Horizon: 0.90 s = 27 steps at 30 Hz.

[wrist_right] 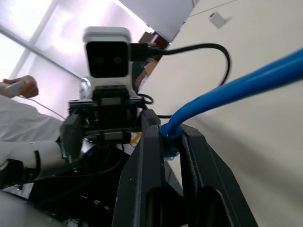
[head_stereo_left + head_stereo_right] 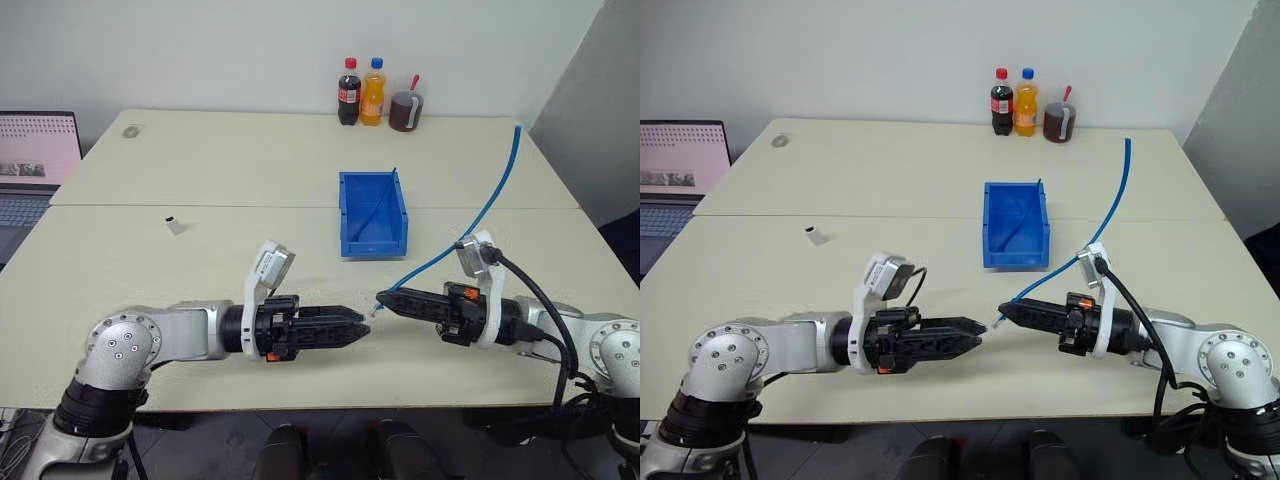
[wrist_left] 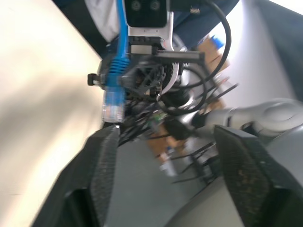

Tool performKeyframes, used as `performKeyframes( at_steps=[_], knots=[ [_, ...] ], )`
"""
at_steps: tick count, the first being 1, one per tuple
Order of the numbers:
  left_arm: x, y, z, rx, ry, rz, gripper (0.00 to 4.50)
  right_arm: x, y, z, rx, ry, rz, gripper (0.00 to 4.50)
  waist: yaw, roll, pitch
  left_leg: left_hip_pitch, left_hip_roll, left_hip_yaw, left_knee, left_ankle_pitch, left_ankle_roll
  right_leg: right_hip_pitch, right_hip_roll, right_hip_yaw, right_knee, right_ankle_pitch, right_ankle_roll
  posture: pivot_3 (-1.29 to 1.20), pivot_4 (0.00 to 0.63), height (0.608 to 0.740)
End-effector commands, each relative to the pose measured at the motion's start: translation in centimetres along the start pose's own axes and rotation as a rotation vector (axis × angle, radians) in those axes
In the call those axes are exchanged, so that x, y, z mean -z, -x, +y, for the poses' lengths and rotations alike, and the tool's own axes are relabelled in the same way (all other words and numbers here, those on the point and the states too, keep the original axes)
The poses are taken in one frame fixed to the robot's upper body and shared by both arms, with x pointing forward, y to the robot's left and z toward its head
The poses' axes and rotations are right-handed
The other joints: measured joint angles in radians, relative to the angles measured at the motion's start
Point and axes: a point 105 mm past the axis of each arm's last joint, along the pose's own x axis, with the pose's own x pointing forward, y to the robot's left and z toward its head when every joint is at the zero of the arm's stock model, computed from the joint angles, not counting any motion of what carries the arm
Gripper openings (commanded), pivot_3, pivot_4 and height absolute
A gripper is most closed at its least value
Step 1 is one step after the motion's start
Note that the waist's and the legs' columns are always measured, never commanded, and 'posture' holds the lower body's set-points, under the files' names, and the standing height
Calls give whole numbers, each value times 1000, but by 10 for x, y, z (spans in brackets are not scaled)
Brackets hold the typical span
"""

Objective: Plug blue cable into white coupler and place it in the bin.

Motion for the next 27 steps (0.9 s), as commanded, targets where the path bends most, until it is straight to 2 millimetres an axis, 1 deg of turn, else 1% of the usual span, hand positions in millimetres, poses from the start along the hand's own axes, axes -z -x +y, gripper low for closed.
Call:
performKeyframes(
  at_steps=[1, 2, 5, 7, 9, 10, 12, 13, 15, 16, 18, 20, 22, 23, 27],
  knots=[
    [-16, 12, 10, -139, -246, 6, 4266, -6, -3, 1, -33, 32, 6, 168, 1, 0, 1, 0, 0, 0, 0, 0, 0, 0, 1, 0, 0, 0, 0, 0, 150, 740],
    [-18, 17, 17, -200, -298, 15, 4493, -5, -4, -1, -32, 40, 15, 168, 0, 0, 1, 0, 0, -1, -1, 0, 0, 0, 0, 0, 0, 0, 0, 0, 150, 740],
    [-15, 33, 37, -374, -430, 66, 4493, -7, -6, -7, -34, 52, 25, 168, 1, 0, 2, 0, 1, 0, -2, 0, 0, -1, 1, 0, 0, 0, -1, 0, 150, 740],
    [-14, 48, 53, -532, -467, 49, 4493, -12, -7, -9, -37, 58, 19, 168, 0, 0, 2, 0, 1, 0, -4, 0, 0, -1, 0, 0, -1, -1, -1, 0, 150, 740],
    [-9, 70, 75, -767, -500, 5, 4493, -17, -9, -11, -44, 66, 15, 168, -1, 0, 3, 0, 1, 0, -6, 0, 0, -1, 0, 1, -2, -1, -1, 0, 150, 740],
    [-9, 80, 84, -878, -507, -25, 4493, -18, -10, -12, -48, 67, 14, 168, 0, 0, 3, 0, 1, 0, -6, 0, 0, -2, -1, 1, -3, -1, -1, 0, 150, 740],
    [-13, 109, 102, -1158, -544, -111, 4493, -20, -12, -13, -56, 66, 15, 168, 2, 0, 4, 1, 2, -2, -7, 0, 0, -2, -1, 1, -3, 0, -1, 0, 150, 740],
    [-17, 123, 106, -1279, -526, -196, 4498, -21, -13, -13, -61, 63, 17, 161, 3, -1, 4, 0, 2, -2, -7, 0, 0, -2, -2, 2, -3, 0, -1, 0, 150, 740],
    [-24, 142, 108, -1448, -474, -363, 4500, -22, -15, -13, -79, 59, 25, 152, 7, -2, 5, -1, 3, -3, -7, 0, 0, -2, -2, 1, -3, 0, -1, 0, 150, 740],
    [-25, 150, 109, -1523, -463, -411, 4500, -23, -16, -13, -86, 59, 29, 152, 9, -3, 5, -2, 3, -3, -7, 0, 0, -2, -2, 0, -3, 0, -1, 0, 150, 740],
    [-27, 161, 109, -1637, -503, -435, 4500, -25, -19, -14, -91, 67, 37, 152, 8, -3, 5, -2, 2, -3, -6, 0, 0, -1, -2, 0, -3, 0, 0, 0, 150, 740],
    [-28, 178, 110, -1761, -453, -537, 4500, -27, -22, -17, -84, 79, 45, 152, 8, -3, 5, -2, 0, -2, -5, 0, 0, -1, -2, 0, -3, 1, 1, 0, 150, 740],
    [-29, 191, 113, -1837, -399, -611, 4500, -29, -23, -19, -82, 87, 49, 152, 8, -3, 4, -2, 0, -2, -5, 0, 0, -1, -2, -1, -2, 1, 1, 0, 150, 740],
    [-31, 195, 115, -1859, -392, -628, 4500, -29, -24, -20, -82, 91, 50, 152, 8, -3, 4, -1, 0, -1, -5, 0, 0, 0, -2, -1, -2, 1, 2, 0, 150, 740],
    [-45, 206, 133, -1893, -385, -665, 4500, -30, -28, -28, -45, 119, 55, 152, 7, -4, 4, -1, 0, -1, -3, 0, 0, 0, -1, -2, -1, 2, 2, 0, 150, 740]
  ],
)
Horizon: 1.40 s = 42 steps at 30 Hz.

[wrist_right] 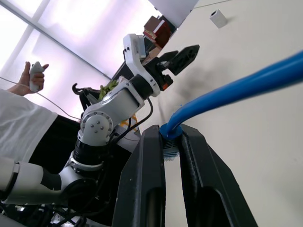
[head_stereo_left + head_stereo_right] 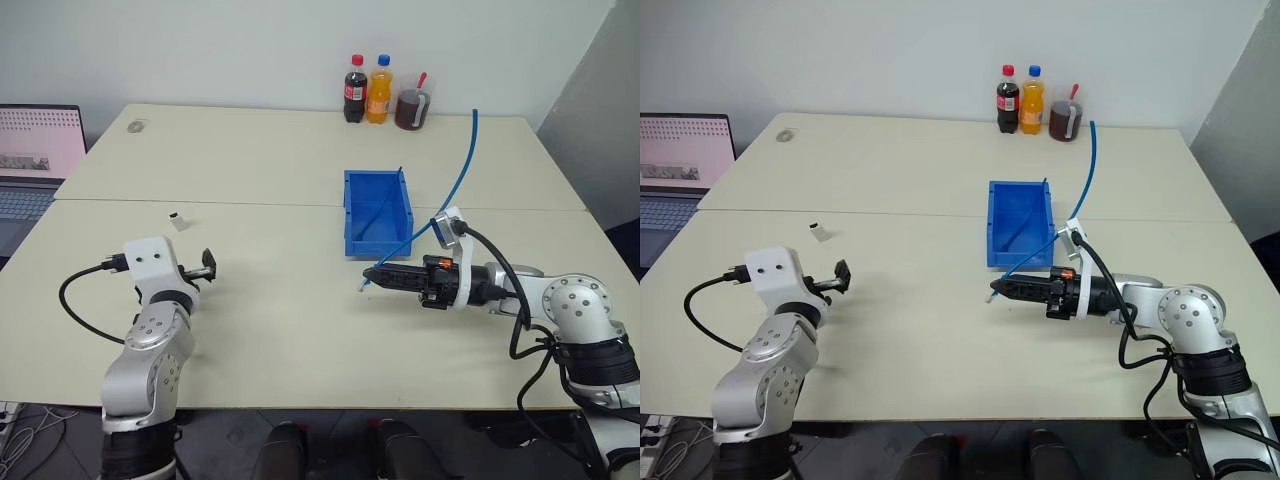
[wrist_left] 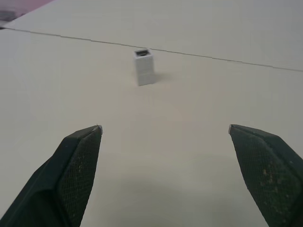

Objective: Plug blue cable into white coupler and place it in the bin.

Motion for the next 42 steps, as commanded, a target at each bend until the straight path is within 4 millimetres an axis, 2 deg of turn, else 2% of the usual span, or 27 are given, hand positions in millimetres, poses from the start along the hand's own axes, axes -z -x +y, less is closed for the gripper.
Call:
performKeyframes(
  at_steps=[1, 6, 10, 18, 28, 37, 42],
  knots=[
    [-15, -23, 8, -54, 2, -73, 4500, -7, -3, 0, 2, 54, -4, 152, 0, 0, 0, 0, 0, 0, 0, 0, 0, 0, 0, 0, 0, 0, 0, 0, 150, 740],
    [-10, -49, 6, -31, 9, -55, 4500, -9, -2, -2, 23, 70, -11, 152, -1, 0, 0, -1, 0, -1, 2, 0, 0, 0, 0, -1, 1, 0, 0, 0, 150, 740],
    [-6, -60, 5, -42, -20, -56, 4500, -10, 2, -6, 55, 69, -29, 152, -3, 0, 0, -2, 0, 0, 2, 0, 0, 0, 0, -1, 0, 1, -1, 0, 150, 740],
    [-13, -82, 4, -32, -17, -71, 4500, -6, 9, -10, 115, 86, -35, 152, -3, -1, 0, -2, 0, -1, 3, 0, 0, 0, 0, -3, 1, 1, 0, 0, 150, 740],
    [-21, -101, 8, -47, -50, -65, 4500, -8, 13, -12, 143, 69, -65, 152, -4, -1, 0, -3, 0, -1, 3, 0, 0, 0, 0, -3, 1, 1, 0, 0, 150, 740],
    [-22, -107, 12, -31, -49, -49, 4500, -8, 15, -12, 157, 61, -78, 152, -4, -1, 0, -3, 0, -2, 3, 0, 0, 0, 0, -4, 1, 1, 0, 0, 150, 740],
    [-18, -108, 7, 8, -43, -27, 3722, -9, 17, -14, 171, 60, -86, 152, -4, -1, 0, -3, 0, -2, 3, 0, 0, 0, 0, -4, 1, 1, 0, 0, 150, 740]
  ],
)
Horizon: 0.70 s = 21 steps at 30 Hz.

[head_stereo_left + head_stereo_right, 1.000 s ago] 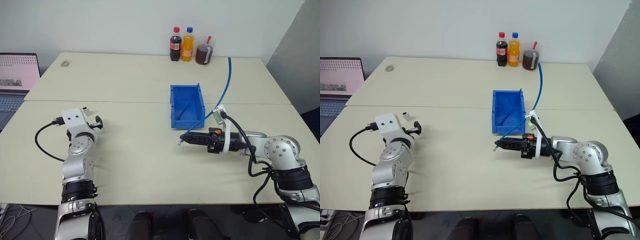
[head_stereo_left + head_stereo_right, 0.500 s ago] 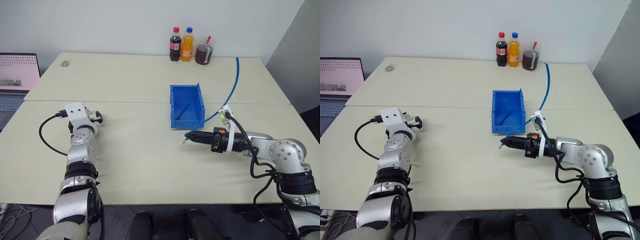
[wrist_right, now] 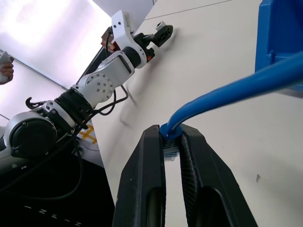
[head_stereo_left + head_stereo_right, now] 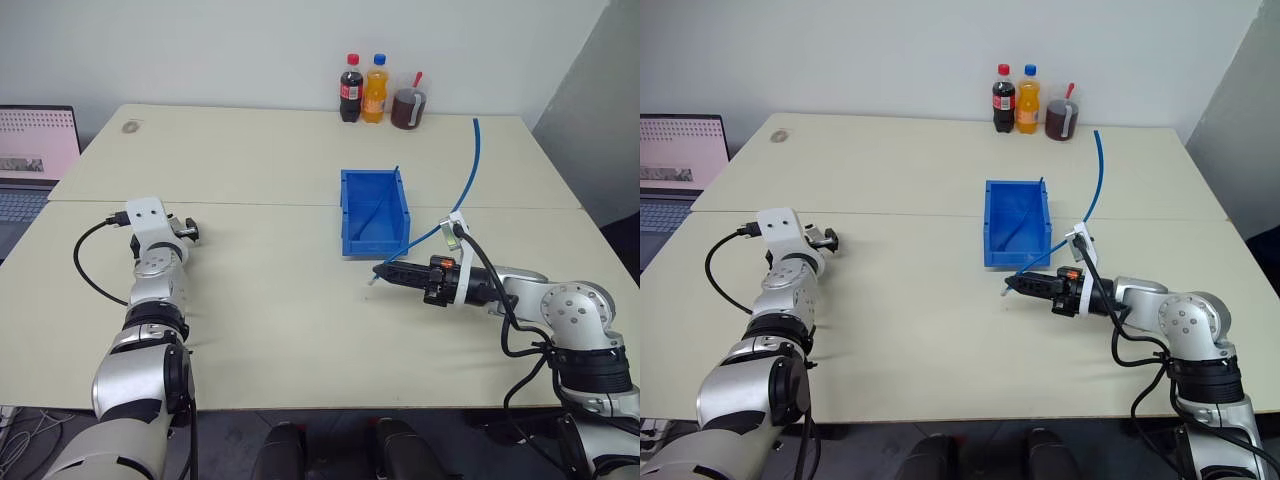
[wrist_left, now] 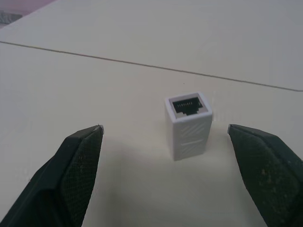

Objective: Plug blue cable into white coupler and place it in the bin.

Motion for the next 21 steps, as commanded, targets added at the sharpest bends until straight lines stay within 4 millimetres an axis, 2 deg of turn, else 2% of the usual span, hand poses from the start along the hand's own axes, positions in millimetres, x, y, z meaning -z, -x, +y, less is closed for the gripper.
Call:
performKeyframes(
  at_steps=[1, 8, 11, 14, 19, 21],
  knots=[
    [-22, -3, -3, 31, 0, -63, 3512, -8, 3, 8, -12, 33, -33, 152, 0, 0, 0, 0, 0, 0, 0, 0, 0, 0, 0, 0, 0, 0, 0, 0, 150, 740],
    [-27, -4, -6, 61, -13, -69, 2082, -6, 4, 5, 6, 24, -35, 152, 0, 0, 0, 0, 0, 0, 0, 0, 0, 0, 0, 0, 0, 0, 0, 0, 150, 740],
    [-28, -4, -4, 59, -16, -69, 1329, -5, 5, 4, 14, 23, -36, 152, 0, 0, 0, 0, 0, 0, 0, 0, 0, 0, 0, 0, 0, 0, 0, 0, 150, 740],
    [-27, -5, -1, 45, -15, -63, 834, -5, 6, 3, 22, 24, -40, 152, 0, 0, 0, 0, 0, 0, 0, 0, 0, 0, 0, 0, 1, 0, 0, 0, 150, 740],
    [-22, -4, 3, 32, -15, -52, 765, -6, 7, 2, 31, 24, -50, 152, 0, 0, 0, 0, 0, 0, 0, 0, 0, 0, 0, 0, 1, 0, 0, 0, 150, 740],
    [-23, -3, -6, 91, -41, -60, 765, -6, 7, 1, 37, 27, -51, 152, 0, 0, 0, 0, 0, 0, 0, 0, 0, 0, 0, -1, 1, 0, 0, 0, 150, 740]
  ],
)
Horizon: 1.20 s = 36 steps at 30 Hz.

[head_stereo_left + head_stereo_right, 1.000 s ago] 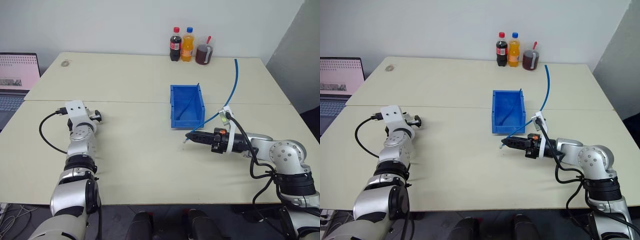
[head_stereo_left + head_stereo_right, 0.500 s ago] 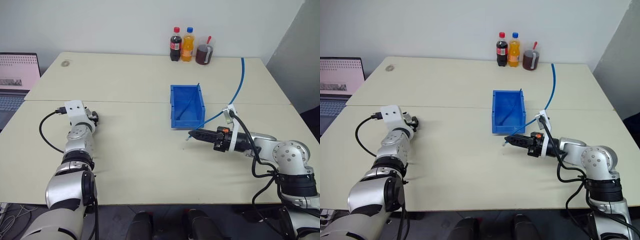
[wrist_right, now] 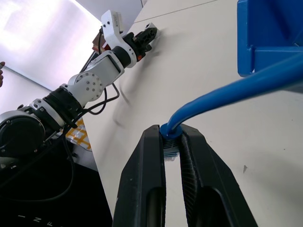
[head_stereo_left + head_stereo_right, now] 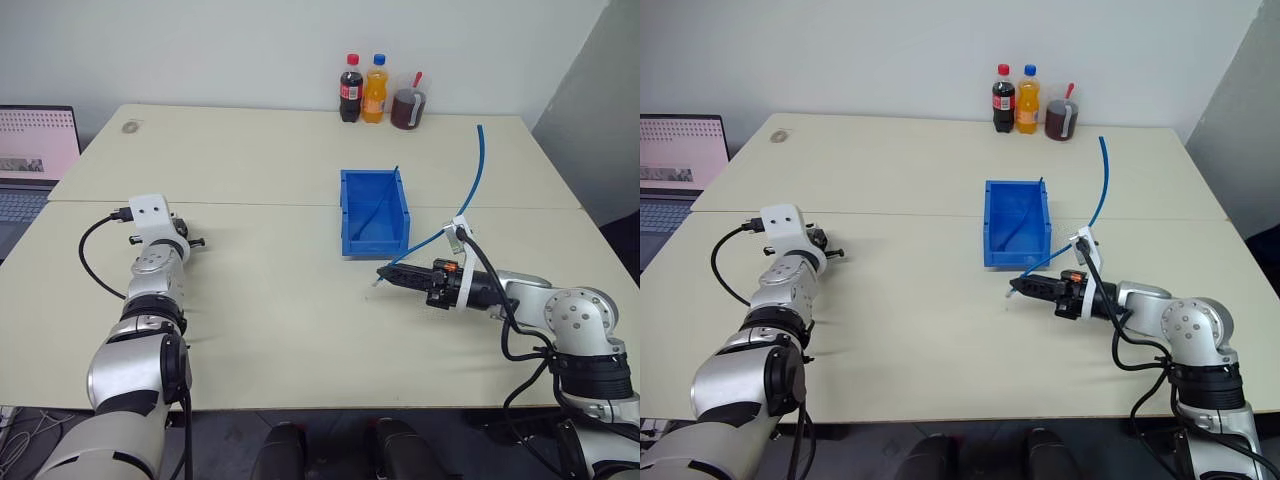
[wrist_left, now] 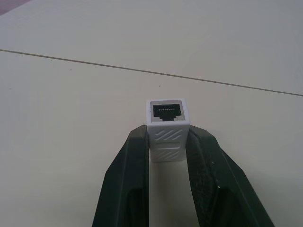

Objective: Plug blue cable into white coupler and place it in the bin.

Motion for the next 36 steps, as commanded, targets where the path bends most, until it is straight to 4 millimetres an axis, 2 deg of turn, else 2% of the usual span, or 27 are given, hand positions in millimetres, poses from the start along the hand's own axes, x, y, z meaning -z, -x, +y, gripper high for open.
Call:
performKeyframes(
  at_steps=[1, 3, 5, 7, 9, 11, 13, 15, 19, 24, 27, 31, 36],
  knots=[
    [-16, 0, -9, 93, -62, -67, 765, -11, 4, 7, -5, 50, -42, 152, 0, 0, 0, 0, 0, 0, 0, 0, 0, 0, 0, 0, 0, 0, 0, 0, 150, 740],
    [-20, 9, -41, 330, -114, -114, 765, -11, 5, 7, 0, 63, -36, 152, 0, 0, 0, 0, 0, 0, 0, 0, 0, 0, 0, 0, 0, 1, -1, 0, 150, 740],
    [-20, 31, -73, 629, -188, -153, 765, -10, 6, 8, 4, 95, -15, 152, -1, 0, 0, 0, 0, 0, 0, 0, 0, 0, 0, 0, 0, 2, -4, 0, 150, 740],
    [-15, 67, -96, 915, -306, -167, 765, -9, 7, 10, 4, 140, 11, 152, -1, 0, 0, 0, 0, 1, -1, 0, 0, 0, 0, 1, 0, 2, -4, 0, 150, 740],
    [-15, 105, -114, 1154, -337, -158, 765, -13, 6, 9, 23, 219, 16, 152, -4, 1, 0, 0, 1, 1, -1, 0, 0, -1, -1, 2, 0, 2, -4, 0, 150, 740],
    [-17, 134, -127, 1315, -358, -147, 765, -19, 3, 9, 35, 279, 3, 152, -4, 1, 0, 0, 2, 1, -1, 0, 0, -1, -1, 2, 0, 2, -5, 0, 150, 740],
    [-4, 173, -149, 1529, -418, -115, 765, -24, -3, 17, 18, 391, 14, 152, -4, 2, 1, 0, 1, 0, -1, 0, 0, -1, 0, 1, 1, 2, -5, 0, 150, 740],
    [10, 194, -161, 1646, -463, -86, 765, -23, -8, 20, 9, 465, 30, 152, -3, 4, 0, 1, 1, 1, 0, 0, 0, 0, 1, 2, 1, 0, -1, 0, 150, 740],
    [42, 200, -174, 1728, -515, -55, 765, -3, -19, 30, -51, 573, 78, 152, -2, 4, 0, 4, 1, 2, 0, 0, 0, 2, 2, 3, 0, -1, 0, 0, 150, 740],
    [74, 195, -184, 1769, -563, -33, 765, 23, -32, 29, -82, 694, 121, 152, -1, 4, 0, 4, 1, 1, 1, 0, 0, 1, 3, 3, 0, -1, 0, 0, 150, 740],
    [78, 193, -188, 1783, -570, -46, 765, 31, -36, 26, -93, 732, 133, 152, 5, 4, 0, 4, 0, 1, 3, 0, 0, 2, 2, 3, 1, 0, 0, 0, 150, 740],
    [75, 193, -193, 1805, -572, -76, 765, 34, -39, 18, -71, 744, 120, 152, 6, 4, -1, 4, 0, 2, 5, 0, 0, 4, 1, 3, 0, 1, 2, 0, 150, 740],
    [78, 197, -189, 1834, -579, -63, 765, 39, -40, 2, -37, 766, 139, 152, 6, 4, -1, 4, -1, 2, 5, 0, 0, 4, 1, 3, 0, 1, 2, 0, 150, 740]
  ],
)
